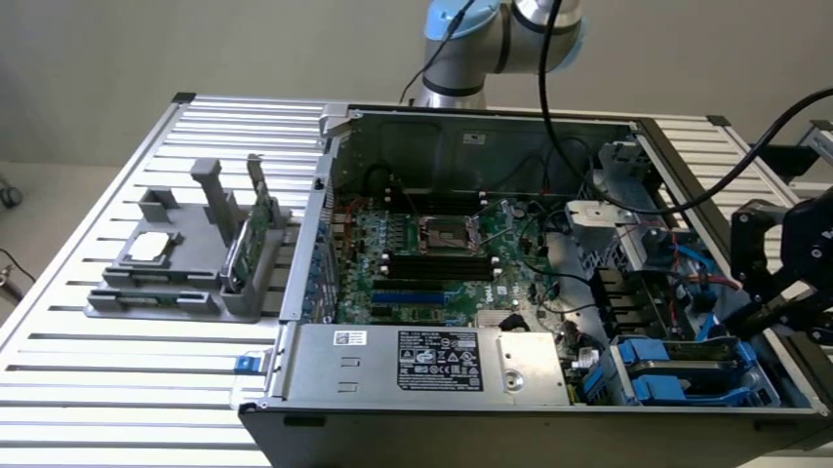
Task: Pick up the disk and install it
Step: 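Insert the first disk wire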
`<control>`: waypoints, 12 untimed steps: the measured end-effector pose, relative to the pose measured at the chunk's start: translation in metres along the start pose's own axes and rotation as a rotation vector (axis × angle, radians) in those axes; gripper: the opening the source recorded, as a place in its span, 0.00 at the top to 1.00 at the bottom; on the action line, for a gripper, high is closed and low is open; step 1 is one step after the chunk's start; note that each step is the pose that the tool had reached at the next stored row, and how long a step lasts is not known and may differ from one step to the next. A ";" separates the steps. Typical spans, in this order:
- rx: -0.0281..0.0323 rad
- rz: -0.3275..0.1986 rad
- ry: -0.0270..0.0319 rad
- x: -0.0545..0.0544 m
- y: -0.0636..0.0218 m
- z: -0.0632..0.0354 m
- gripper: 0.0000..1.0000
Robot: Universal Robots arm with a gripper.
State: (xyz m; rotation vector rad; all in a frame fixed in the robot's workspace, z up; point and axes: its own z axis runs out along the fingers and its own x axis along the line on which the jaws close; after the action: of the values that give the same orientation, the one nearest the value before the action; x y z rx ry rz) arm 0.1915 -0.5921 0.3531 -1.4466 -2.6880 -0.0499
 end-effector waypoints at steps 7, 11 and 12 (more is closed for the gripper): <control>-0.0002 0.004 -0.0002 0.004 -0.0070 -0.0011 0.83; -0.0012 0.015 0.0001 0.007 -0.0121 -0.0006 0.83; -0.0020 0.022 0.0003 0.007 -0.0128 -0.0005 0.83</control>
State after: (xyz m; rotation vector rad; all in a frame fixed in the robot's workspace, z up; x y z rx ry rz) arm 0.1769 -0.5931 0.3545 -1.4757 -2.6724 -0.0514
